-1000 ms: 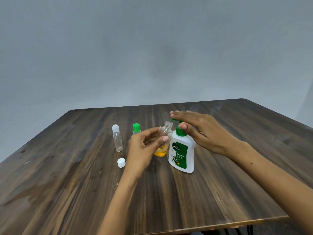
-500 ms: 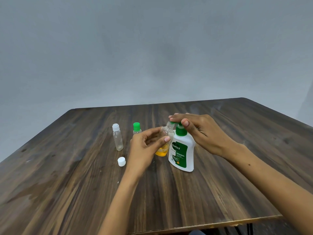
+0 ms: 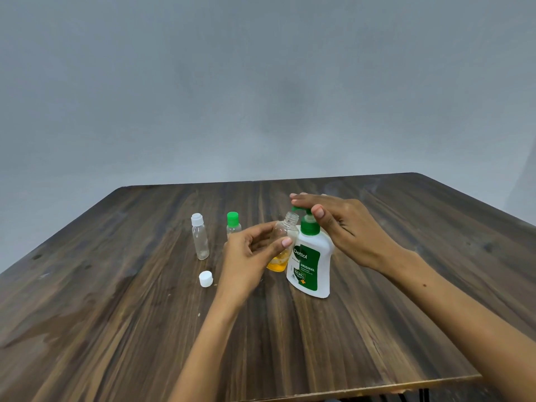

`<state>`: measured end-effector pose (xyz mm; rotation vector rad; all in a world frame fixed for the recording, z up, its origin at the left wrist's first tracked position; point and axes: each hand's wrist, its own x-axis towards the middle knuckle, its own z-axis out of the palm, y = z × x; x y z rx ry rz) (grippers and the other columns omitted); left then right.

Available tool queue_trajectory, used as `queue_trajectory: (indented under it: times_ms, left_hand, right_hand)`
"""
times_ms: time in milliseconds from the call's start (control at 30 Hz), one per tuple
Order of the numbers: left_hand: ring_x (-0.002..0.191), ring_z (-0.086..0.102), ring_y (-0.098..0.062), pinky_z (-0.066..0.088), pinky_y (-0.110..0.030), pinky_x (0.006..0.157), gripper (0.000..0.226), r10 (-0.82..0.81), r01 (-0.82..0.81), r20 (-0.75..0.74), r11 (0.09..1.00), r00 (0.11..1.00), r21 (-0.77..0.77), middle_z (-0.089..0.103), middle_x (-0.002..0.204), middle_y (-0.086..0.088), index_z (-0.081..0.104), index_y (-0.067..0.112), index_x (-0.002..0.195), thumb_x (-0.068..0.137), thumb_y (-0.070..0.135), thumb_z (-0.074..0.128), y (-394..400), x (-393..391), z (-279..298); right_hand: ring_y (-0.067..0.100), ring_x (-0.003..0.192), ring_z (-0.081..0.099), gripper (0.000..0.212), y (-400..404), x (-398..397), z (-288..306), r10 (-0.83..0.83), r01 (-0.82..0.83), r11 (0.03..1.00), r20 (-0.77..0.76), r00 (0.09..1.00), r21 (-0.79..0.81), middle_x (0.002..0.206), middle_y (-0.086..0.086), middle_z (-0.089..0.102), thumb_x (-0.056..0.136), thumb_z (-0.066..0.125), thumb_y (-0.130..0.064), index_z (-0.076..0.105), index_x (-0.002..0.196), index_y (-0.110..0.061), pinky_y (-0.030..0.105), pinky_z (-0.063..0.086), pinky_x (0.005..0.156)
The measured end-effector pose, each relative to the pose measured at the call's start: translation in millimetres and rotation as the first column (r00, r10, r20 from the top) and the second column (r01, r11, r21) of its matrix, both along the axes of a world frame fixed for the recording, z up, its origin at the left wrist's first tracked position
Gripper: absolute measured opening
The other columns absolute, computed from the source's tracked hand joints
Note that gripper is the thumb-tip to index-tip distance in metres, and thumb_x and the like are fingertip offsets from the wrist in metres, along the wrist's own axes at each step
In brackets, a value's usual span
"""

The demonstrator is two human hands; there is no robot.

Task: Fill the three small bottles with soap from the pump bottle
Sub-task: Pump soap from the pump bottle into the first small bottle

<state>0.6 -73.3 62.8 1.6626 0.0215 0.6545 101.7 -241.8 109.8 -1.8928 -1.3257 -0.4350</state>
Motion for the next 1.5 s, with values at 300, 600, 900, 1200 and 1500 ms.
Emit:
queue_trajectory:
  times_ms: [300,600,900,1200,1500]
  left_hand:
    - [0.098,0.071,-0.008,0.055,-0.019,0.085,0.059,-0.007,0.007,0.015,0.999,1.000,-0.032,0.075,0.105,0.001,0.067,0.005,0.119,0.066,0.030,0.075,1,2,-1]
    - [0.098,0.071,-0.008,0.055,-0.020,0.086,0.054,0.003,-0.003,0.018,1.000,1.000,-0.021,0.075,0.103,0.002,0.068,0.008,0.116,0.067,0.029,0.075,1,0,-1]
    - [0.100,0.071,-0.010,0.055,-0.023,0.087,0.056,-0.004,0.004,0.011,1.000,1.000,-0.016,0.075,0.106,-0.001,0.068,0.007,0.118,0.068,0.030,0.075,2,0,-1]
    - [0.099,0.071,-0.013,0.056,-0.025,0.087,0.052,-0.012,0.012,0.007,0.999,1.000,-0.052,0.076,0.102,-0.002,0.069,0.011,0.114,0.065,0.030,0.076,3,0,-2]
    - [0.102,0.070,-0.013,0.055,-0.029,0.091,0.050,-0.012,0.012,-0.002,0.999,1.000,-0.039,0.075,0.105,-0.001,0.070,0.013,0.114,0.067,0.029,0.076,5,-1,0]
  right_hand:
    - [0.007,0.124,0.054,0.081,1,3,1,-0.004,0.004,1.000,-0.035,0.999,0.000,0.128,-0.007,0.064,0.091,0.017,-0.073,0.066,0.123,-0.017,0.044,0.045,0.102]
    - [0.005,0.122,0.056,0.077,3,3,-2,0.011,-0.009,0.999,-0.060,0.998,0.039,0.123,-0.007,0.066,0.092,0.020,-0.071,0.069,0.118,-0.018,0.046,0.046,0.100]
    - [0.009,0.116,0.061,0.076,3,2,-2,-0.005,0.008,0.999,-0.075,0.997,0.041,0.118,-0.006,0.069,0.091,0.021,-0.073,0.071,0.114,-0.021,0.046,0.050,0.093]
    - [0.001,0.120,0.056,0.082,1,0,0,-0.025,0.025,1.000,-0.059,0.998,0.007,0.126,-0.013,0.064,0.089,0.017,-0.077,0.069,0.119,-0.021,0.039,0.049,0.096]
    - [0.006,0.125,0.053,0.086,1,-1,6,-0.048,0.051,0.998,0.047,0.998,-0.047,0.131,-0.009,0.061,0.090,0.011,-0.075,0.065,0.125,-0.018,0.040,0.043,0.105]
